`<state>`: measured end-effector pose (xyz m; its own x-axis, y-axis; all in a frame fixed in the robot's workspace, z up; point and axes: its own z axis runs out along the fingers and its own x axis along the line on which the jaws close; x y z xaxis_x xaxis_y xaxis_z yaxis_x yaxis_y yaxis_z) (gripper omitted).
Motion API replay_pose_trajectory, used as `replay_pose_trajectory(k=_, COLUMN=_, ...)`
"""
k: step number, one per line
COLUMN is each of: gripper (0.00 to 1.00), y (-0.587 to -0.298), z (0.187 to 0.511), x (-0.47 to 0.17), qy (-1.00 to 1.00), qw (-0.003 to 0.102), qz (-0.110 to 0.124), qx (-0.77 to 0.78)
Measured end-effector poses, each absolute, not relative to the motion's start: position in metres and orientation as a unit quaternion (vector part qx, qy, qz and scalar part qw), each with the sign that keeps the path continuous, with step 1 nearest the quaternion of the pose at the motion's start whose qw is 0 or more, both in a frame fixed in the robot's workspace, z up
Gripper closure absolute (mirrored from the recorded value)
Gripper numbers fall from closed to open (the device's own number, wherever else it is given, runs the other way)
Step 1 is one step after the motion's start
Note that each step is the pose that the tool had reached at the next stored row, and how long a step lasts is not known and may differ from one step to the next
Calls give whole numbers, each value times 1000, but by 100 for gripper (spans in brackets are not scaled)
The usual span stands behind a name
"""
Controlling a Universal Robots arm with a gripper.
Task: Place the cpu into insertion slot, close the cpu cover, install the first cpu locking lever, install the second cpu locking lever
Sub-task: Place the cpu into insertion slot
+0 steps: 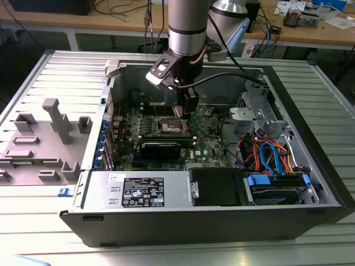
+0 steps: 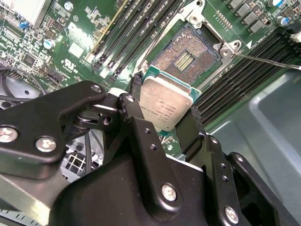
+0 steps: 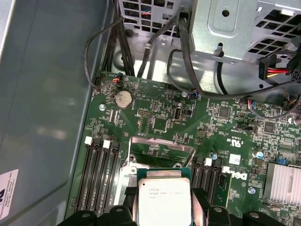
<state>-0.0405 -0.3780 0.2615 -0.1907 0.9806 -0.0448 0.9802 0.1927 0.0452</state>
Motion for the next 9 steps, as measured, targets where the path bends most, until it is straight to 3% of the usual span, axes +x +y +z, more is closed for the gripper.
replay_pose_trajectory(k=9, gripper=45, y=-378, z=261, x=-41, qy=766, qw=33, qz=2, qx=642)
